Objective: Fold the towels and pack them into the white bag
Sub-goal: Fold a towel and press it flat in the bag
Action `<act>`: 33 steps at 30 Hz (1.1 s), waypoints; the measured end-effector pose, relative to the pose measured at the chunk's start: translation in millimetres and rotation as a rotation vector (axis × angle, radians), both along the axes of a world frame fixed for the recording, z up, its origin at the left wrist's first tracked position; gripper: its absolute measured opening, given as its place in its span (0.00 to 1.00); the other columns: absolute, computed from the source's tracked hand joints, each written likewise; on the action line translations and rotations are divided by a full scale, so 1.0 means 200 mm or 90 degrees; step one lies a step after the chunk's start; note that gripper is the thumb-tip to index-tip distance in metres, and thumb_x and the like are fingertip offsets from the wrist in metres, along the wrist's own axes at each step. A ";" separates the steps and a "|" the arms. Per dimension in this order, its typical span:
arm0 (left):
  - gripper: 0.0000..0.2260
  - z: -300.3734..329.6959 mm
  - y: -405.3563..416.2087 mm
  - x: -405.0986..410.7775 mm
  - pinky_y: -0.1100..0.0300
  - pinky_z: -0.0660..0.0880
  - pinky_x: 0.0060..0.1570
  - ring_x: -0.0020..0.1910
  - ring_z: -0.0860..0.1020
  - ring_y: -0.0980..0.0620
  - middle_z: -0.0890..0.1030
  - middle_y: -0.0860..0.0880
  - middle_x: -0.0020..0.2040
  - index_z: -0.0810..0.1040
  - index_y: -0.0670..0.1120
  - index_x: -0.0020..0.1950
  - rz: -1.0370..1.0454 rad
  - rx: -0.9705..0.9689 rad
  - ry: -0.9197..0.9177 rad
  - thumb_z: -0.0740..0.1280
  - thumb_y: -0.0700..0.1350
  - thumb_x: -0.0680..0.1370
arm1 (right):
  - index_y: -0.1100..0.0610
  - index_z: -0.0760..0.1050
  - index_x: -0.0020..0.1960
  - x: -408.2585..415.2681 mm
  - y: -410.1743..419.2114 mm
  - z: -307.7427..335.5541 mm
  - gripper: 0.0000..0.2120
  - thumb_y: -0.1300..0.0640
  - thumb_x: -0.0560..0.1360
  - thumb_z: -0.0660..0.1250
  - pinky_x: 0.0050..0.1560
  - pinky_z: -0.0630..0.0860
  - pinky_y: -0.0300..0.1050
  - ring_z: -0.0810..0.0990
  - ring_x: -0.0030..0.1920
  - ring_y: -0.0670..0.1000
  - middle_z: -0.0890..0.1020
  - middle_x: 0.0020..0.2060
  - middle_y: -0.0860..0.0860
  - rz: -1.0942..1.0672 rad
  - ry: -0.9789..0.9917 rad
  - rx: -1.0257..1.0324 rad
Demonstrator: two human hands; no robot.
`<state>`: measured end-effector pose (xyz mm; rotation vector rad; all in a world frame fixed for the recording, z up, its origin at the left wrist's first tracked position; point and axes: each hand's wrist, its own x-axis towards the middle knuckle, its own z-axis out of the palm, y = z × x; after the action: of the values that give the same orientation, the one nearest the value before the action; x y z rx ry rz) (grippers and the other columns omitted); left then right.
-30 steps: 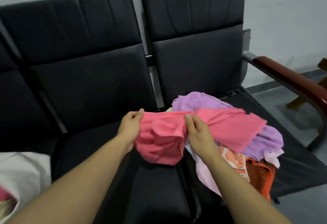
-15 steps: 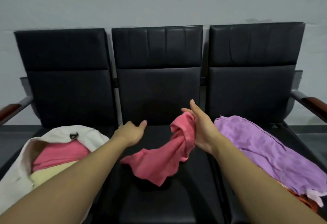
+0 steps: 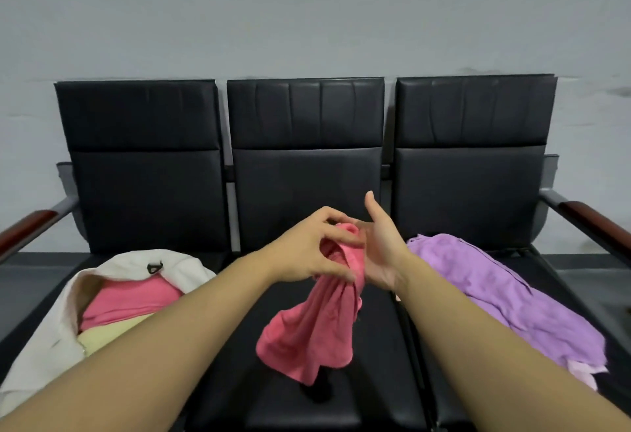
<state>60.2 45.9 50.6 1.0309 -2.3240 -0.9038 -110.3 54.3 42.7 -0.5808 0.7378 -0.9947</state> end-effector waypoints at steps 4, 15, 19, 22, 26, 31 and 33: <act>0.09 0.09 0.01 -0.03 0.68 0.70 0.62 0.61 0.69 0.68 0.68 0.62 0.67 0.87 0.55 0.54 -0.045 -0.128 -0.116 0.77 0.50 0.74 | 0.64 0.71 0.72 -0.02 0.03 0.03 0.45 0.26 0.75 0.60 0.66 0.74 0.61 0.75 0.68 0.65 0.76 0.66 0.63 0.031 0.000 0.004; 0.05 0.13 -0.08 0.03 0.50 0.78 0.53 0.51 0.81 0.50 0.82 0.50 0.50 0.81 0.51 0.51 0.381 0.112 0.142 0.67 0.49 0.82 | 0.57 0.81 0.64 -0.12 0.19 -0.16 0.29 0.35 0.76 0.67 0.65 0.76 0.58 0.81 0.62 0.60 0.83 0.60 0.59 0.100 0.275 -0.164; 0.05 0.10 -0.07 0.18 0.53 0.77 0.47 0.51 0.81 0.45 0.83 0.45 0.52 0.81 0.46 0.54 0.457 0.205 0.201 0.66 0.44 0.83 | 0.63 0.80 0.62 -0.17 0.23 -0.21 0.23 0.50 0.72 0.77 0.55 0.80 0.48 0.83 0.57 0.57 0.83 0.58 0.61 0.123 0.272 -0.228; 0.12 0.09 0.01 0.25 0.53 0.77 0.58 0.54 0.82 0.51 0.84 0.47 0.58 0.80 0.48 0.63 0.269 0.407 0.141 0.72 0.42 0.79 | 0.64 0.81 0.61 -0.16 0.22 -0.22 0.22 0.48 0.75 0.72 0.59 0.80 0.50 0.83 0.58 0.59 0.84 0.57 0.62 0.053 0.256 -0.240; 0.24 0.08 0.11 0.18 0.52 0.67 0.71 0.67 0.76 0.56 0.81 0.55 0.66 0.76 0.55 0.72 0.091 0.484 0.112 0.73 0.57 0.76 | 0.61 0.84 0.55 -0.09 0.21 -0.16 0.18 0.47 0.78 0.66 0.54 0.80 0.46 0.84 0.52 0.54 0.86 0.50 0.59 0.072 0.282 -0.231; 0.17 0.12 0.15 -0.01 0.59 0.76 0.49 0.43 0.81 0.55 0.84 0.52 0.43 0.85 0.47 0.52 0.090 0.456 0.128 0.68 0.60 0.79 | 0.59 0.84 0.54 -0.05 0.22 -0.05 0.20 0.42 0.77 0.68 0.54 0.79 0.45 0.84 0.50 0.52 0.86 0.49 0.56 0.178 0.356 -0.257; 0.11 0.13 0.14 -0.02 0.59 0.77 0.47 0.44 0.82 0.54 0.84 0.51 0.44 0.83 0.50 0.44 0.089 0.433 0.096 0.72 0.57 0.77 | 0.56 0.85 0.52 -0.04 0.21 -0.03 0.19 0.41 0.72 0.72 0.55 0.78 0.46 0.83 0.49 0.52 0.86 0.48 0.55 0.218 0.359 -0.242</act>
<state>56.7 74.2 76.7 1.2988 -1.8141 -1.7041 -118.8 97.2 36.4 -1.3076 0.9075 -0.6505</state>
